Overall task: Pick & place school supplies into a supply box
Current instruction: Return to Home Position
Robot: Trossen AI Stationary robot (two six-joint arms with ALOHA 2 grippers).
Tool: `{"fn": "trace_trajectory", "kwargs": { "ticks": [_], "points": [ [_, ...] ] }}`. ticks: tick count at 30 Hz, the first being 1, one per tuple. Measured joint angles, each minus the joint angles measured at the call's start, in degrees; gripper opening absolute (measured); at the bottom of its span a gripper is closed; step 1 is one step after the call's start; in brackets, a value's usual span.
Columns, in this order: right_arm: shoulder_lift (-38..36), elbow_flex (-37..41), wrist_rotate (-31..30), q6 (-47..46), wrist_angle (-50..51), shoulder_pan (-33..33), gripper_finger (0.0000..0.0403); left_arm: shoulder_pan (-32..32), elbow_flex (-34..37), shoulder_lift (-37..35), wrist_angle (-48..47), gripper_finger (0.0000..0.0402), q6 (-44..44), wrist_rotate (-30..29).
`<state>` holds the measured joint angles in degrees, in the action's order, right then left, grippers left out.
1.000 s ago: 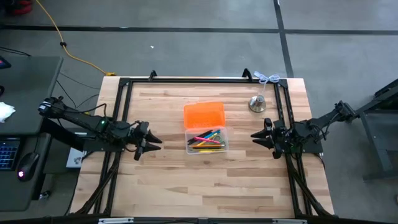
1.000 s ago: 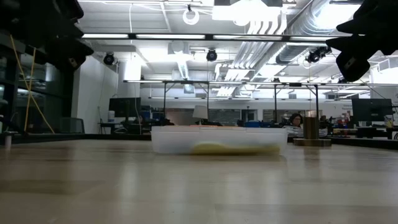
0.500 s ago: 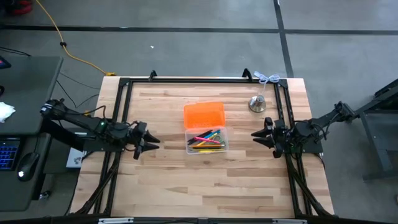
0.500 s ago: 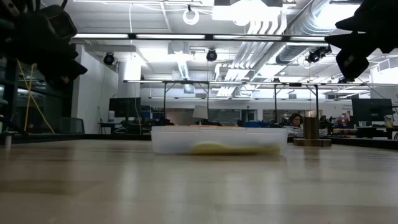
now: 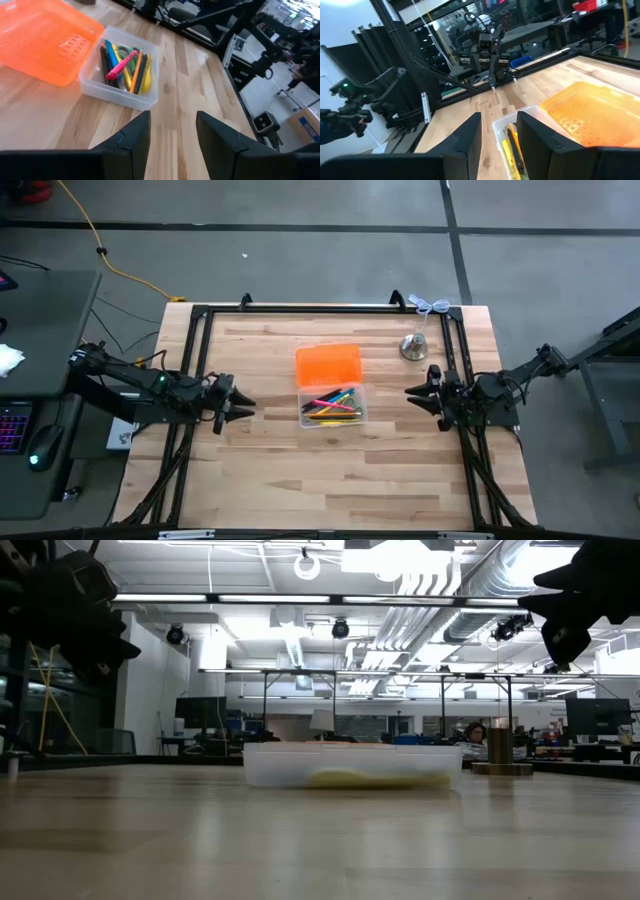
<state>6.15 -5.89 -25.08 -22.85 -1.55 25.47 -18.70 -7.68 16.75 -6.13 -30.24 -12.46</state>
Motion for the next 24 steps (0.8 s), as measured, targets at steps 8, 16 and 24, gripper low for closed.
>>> {"fn": "trace_trajectory", "kwargs": {
  "ticks": [8, 16, 24],
  "points": [
    [0.0, 0.0, -3.45, 1.45, 0.05, -0.8, 0.0103, 0.0, 0.02, 0.02, 0.1, 0.0189, 0.48, -3.19],
    [0.0, 0.0, 9.45, 0.37, 0.05, -8.18, 0.0103, 0.0, 0.0, 0.04, 3.53, 0.0189, 1.35, -3.13],
    [0.04, 0.0, 19.34, 0.39, 0.42, -17.81, 0.0103, 0.0, 0.0, 0.5, 4.38, 0.0189, 1.03, -2.8]
  ]
}}
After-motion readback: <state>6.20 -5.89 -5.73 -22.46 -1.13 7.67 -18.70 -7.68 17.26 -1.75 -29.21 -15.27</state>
